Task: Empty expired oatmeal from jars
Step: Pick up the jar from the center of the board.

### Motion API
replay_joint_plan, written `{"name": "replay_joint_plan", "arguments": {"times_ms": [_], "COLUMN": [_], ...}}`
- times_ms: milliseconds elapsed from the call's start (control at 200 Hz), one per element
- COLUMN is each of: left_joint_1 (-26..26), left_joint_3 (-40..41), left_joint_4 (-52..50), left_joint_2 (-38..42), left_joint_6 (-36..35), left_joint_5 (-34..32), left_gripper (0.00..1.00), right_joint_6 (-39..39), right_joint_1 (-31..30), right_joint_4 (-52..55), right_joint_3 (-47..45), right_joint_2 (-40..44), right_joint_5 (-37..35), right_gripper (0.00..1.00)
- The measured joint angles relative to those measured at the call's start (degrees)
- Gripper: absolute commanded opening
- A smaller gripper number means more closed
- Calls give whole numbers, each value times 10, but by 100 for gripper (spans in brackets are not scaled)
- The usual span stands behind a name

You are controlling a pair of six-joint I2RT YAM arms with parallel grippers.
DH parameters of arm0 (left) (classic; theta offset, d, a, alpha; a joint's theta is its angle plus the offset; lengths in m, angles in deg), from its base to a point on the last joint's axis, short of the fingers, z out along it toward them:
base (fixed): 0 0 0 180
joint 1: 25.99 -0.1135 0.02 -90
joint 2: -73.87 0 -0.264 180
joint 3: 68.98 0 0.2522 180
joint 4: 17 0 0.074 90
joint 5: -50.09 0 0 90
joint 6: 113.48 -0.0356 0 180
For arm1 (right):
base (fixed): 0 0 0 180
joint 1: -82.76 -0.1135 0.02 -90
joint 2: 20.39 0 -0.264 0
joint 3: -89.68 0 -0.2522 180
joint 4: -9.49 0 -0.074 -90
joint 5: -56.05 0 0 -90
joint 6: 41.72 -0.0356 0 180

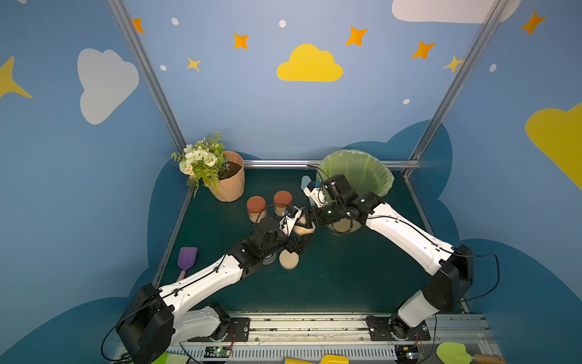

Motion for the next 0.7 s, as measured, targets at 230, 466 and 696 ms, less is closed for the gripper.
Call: {"name": "replay_joint_plan", "arguments": {"times_ms": [230,466,696], "left_joint_1": [0,0,0], "left_joint_3": [0,0,0], "left_joint_4": [16,21,21], "left_joint_2": [0,0,1], "left_joint_6": [-2,-11,-22], "left_joint_5": [0,3,5], "left_gripper": [99,97,89], "right_joint_6": [-7,-15,-20], "right_joint_1": [1,1,2], "right_joint_4": [-5,-7,-14], "right_joint_3": [0,0,-1], "right_joint_2": [4,10,10], "right_joint_5": [11,12,15], "right_gripper": [51,51,51]}}
